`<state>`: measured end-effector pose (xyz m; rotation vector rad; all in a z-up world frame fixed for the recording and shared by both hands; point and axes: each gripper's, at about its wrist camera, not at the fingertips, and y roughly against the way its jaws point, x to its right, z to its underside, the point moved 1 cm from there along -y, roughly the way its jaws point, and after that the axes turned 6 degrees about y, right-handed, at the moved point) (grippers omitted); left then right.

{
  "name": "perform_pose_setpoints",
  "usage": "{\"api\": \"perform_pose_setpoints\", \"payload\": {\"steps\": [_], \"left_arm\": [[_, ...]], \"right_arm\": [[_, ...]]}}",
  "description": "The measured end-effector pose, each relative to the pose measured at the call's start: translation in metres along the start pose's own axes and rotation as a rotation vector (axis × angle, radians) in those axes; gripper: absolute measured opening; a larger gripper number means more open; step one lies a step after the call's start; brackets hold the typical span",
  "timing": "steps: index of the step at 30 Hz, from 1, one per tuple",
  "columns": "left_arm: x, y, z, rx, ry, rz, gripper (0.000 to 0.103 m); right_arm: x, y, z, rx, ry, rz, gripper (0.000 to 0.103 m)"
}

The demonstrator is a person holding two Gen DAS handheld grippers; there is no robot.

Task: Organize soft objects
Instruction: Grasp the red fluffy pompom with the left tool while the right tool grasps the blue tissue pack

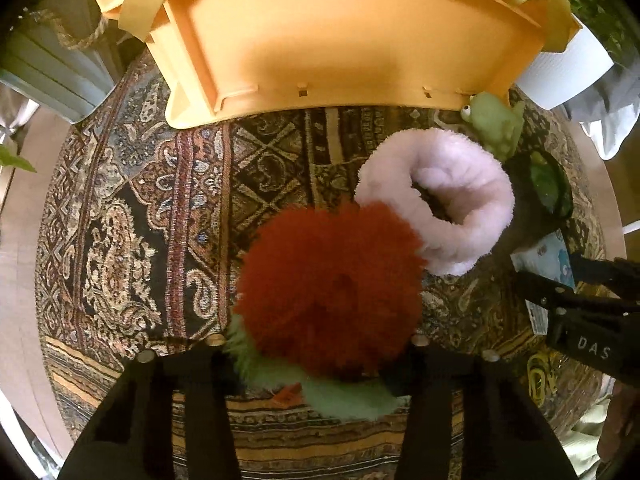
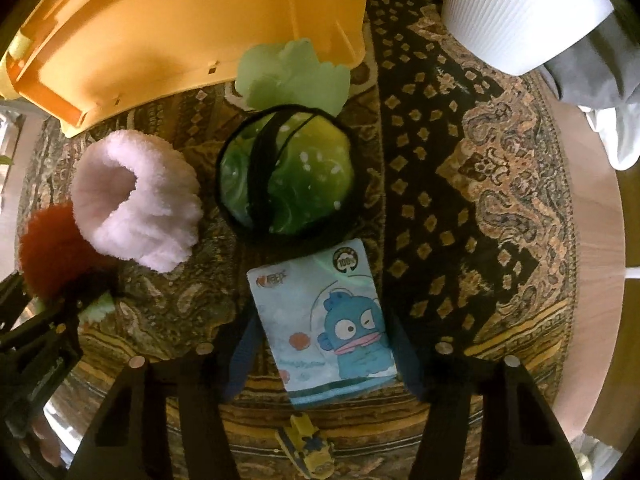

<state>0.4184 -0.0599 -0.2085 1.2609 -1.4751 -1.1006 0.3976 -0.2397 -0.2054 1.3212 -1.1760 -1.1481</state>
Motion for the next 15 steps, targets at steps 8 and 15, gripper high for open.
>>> {"api": "perform_pose_setpoints", "payload": {"steps": [8, 15], "left_arm": [[0.001, 0.03, 0.018, 0.049, -0.024, 0.011, 0.04], [-0.003, 0.063, 0.022, 0.11, -0.022, 0.054, 0.04]], "right_arm": [[-0.003, 0.01, 0.017, 0.034, 0.008, -0.04, 0.06], [-0.007, 0.042, 0.027, 0.114, 0.022, -0.058, 0.06]]}}
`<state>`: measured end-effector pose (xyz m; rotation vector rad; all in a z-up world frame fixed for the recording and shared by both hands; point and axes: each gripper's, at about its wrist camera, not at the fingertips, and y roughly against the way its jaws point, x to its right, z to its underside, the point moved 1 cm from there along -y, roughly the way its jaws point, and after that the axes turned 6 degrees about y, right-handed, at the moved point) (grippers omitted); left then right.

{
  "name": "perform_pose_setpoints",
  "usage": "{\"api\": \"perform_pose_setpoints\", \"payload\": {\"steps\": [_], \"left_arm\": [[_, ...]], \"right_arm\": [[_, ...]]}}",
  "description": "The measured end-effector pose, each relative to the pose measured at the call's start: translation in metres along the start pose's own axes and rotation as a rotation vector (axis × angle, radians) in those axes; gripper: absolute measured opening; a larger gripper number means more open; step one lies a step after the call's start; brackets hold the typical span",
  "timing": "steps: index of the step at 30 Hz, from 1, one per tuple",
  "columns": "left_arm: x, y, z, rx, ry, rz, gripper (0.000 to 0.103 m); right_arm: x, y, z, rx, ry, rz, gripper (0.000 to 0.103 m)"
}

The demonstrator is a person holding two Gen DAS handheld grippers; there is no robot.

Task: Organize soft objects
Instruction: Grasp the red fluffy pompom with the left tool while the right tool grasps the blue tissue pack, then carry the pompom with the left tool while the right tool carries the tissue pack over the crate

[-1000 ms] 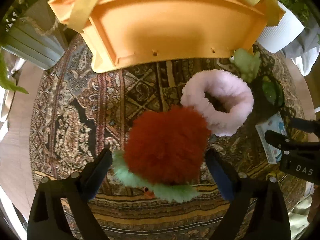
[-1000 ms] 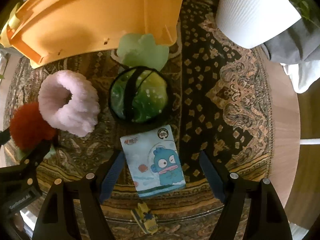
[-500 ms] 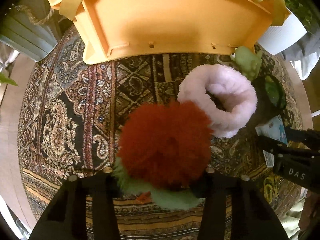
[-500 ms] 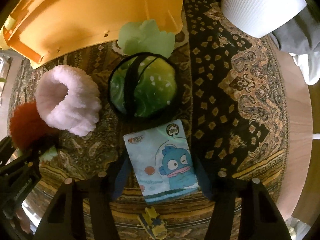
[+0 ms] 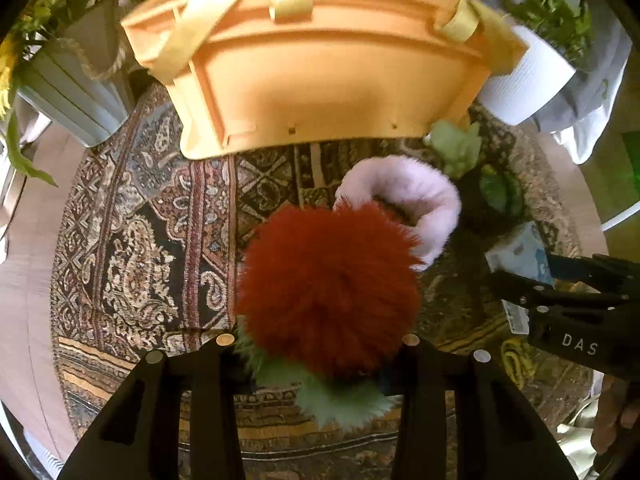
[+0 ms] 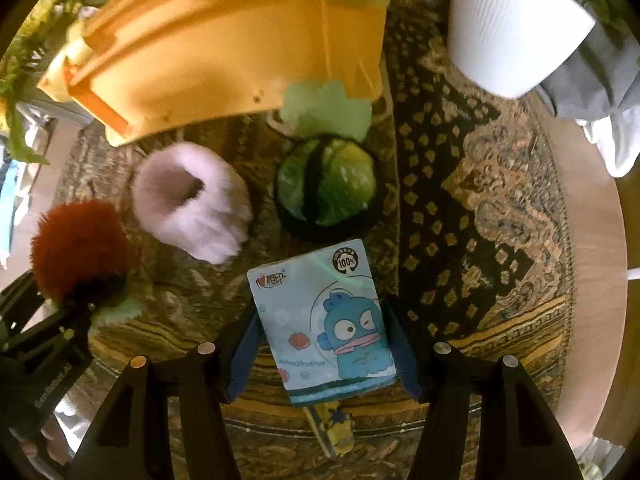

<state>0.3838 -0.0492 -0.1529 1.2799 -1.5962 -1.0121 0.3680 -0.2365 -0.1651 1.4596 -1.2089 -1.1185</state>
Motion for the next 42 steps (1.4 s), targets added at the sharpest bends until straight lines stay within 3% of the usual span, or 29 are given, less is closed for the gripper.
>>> {"api": "perform_pose_setpoints", "payload": {"steps": [15, 42], "left_arm": [[0.007, 0.063, -0.008, 0.156, 0.036, 0.069, 0.04], [0.001, 0.141, -0.076, 0.441, 0.003, 0.092, 0.04]], "right_arm": [[-0.014, 0.074, -0.02, 0.239, 0.019, -0.002, 0.06], [-0.031, 0.165, -0.072, 0.545, 0.035, -0.066, 0.06]]}}
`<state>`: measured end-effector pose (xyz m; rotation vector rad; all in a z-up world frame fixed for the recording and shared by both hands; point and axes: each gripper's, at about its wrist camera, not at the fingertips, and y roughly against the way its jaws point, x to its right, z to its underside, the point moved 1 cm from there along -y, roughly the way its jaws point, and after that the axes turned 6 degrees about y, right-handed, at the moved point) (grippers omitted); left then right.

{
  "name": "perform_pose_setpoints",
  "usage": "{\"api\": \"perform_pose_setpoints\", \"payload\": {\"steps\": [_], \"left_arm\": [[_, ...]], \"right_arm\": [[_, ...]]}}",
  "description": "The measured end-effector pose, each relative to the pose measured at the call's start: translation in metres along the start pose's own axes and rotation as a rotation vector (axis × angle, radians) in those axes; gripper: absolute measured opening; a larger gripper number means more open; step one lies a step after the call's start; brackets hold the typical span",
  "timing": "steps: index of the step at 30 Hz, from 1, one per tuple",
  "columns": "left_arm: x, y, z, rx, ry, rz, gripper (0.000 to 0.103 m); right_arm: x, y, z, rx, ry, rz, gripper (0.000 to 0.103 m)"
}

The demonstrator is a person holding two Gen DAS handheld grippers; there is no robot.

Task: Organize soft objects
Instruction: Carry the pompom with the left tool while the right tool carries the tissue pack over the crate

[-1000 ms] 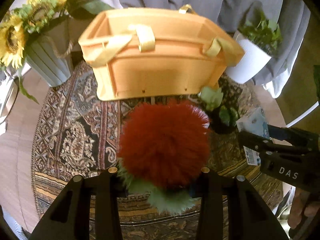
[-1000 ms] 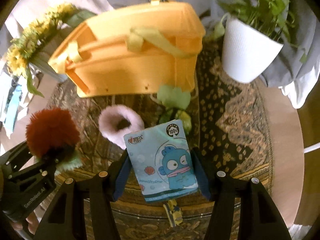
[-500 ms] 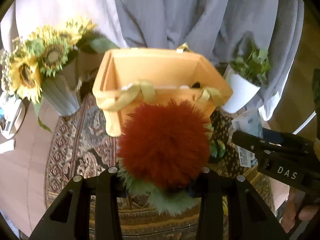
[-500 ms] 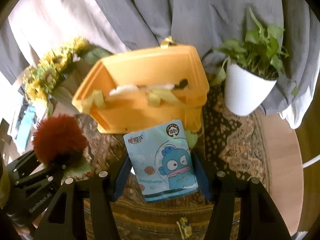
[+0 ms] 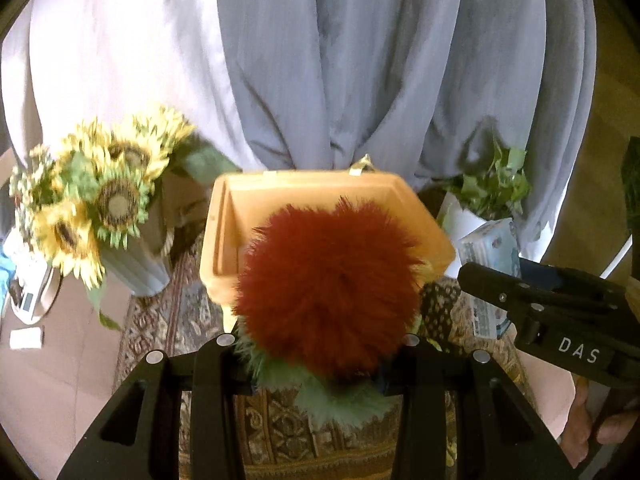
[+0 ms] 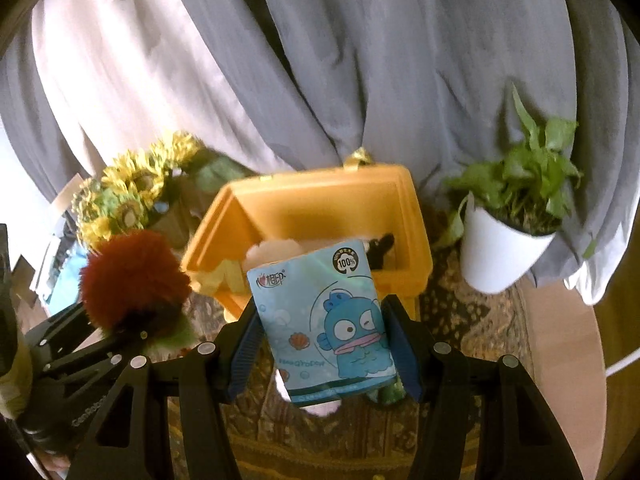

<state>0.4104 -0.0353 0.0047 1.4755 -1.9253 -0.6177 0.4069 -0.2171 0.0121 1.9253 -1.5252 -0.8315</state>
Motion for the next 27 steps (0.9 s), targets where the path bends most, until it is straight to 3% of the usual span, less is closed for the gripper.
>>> {"api": "perform_pose_setpoints", "payload": {"steps": [12, 21, 27], "left_arm": [[0.0, -0.019, -0.051, 0.06, -0.03, -0.01, 0.04], [-0.006, -0.054, -0.079, 0.038, -0.037, -0.041, 0.04], [-0.012, -0.084, -0.087, -0.018, -0.031, -0.047, 0.04]], "right_arm": [[0.008, -0.014, -0.054, 0.073, 0.032, -0.012, 0.06], [0.018, -0.05, -0.077, 0.042, 0.037, -0.017, 0.06], [0.026, -0.082, -0.087, -0.007, 0.04, -0.02, 0.06]]}}
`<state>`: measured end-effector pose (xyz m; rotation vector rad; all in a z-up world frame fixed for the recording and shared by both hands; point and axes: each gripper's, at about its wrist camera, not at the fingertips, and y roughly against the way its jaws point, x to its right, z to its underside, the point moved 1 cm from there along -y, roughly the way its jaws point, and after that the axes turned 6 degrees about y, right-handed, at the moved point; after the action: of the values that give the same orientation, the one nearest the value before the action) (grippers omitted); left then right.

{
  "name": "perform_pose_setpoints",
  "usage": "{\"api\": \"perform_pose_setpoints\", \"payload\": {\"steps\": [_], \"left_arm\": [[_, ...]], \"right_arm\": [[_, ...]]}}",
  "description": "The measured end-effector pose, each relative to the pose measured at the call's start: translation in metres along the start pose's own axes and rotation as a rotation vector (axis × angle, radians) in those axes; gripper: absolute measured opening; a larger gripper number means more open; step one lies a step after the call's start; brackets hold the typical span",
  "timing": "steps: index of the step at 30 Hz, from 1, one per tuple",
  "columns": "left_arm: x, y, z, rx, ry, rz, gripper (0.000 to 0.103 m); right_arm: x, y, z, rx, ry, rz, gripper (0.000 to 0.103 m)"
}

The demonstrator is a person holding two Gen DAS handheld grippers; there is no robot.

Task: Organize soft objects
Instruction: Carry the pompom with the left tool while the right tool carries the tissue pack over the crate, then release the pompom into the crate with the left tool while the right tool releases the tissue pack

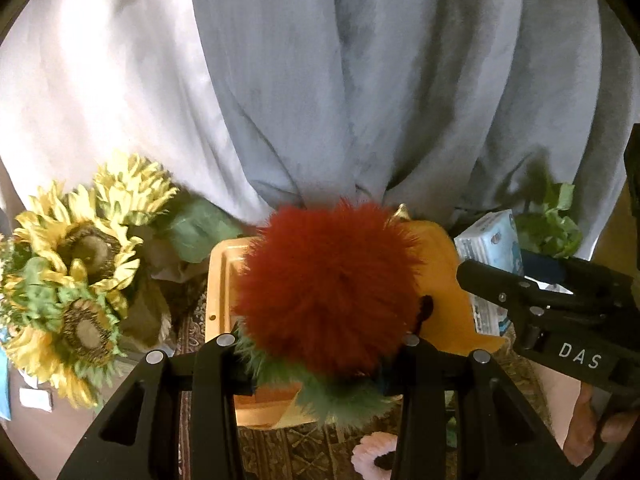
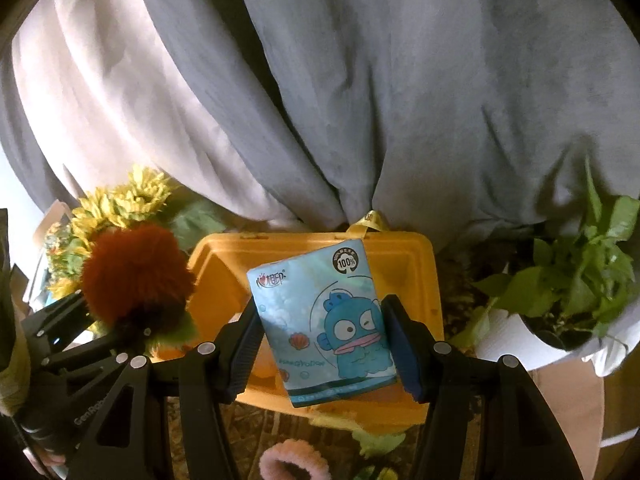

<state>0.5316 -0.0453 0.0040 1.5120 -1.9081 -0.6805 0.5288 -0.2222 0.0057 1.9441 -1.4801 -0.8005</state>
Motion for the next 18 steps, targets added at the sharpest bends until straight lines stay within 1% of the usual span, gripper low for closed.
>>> {"api": "perform_pose_setpoints", "payload": {"steps": [8, 18], "left_arm": [[-0.008, -0.051, 0.001, -0.103, 0.011, -0.001, 0.04], [-0.015, -0.099, 0.009, -0.208, -0.002, -0.02, 0.04]], "right_arm": [[0.008, -0.047, -0.004, -0.083, 0.005, 0.013, 0.06], [0.02, -0.103, 0.0, -0.202, -0.004, 0.004, 0.06]]}}
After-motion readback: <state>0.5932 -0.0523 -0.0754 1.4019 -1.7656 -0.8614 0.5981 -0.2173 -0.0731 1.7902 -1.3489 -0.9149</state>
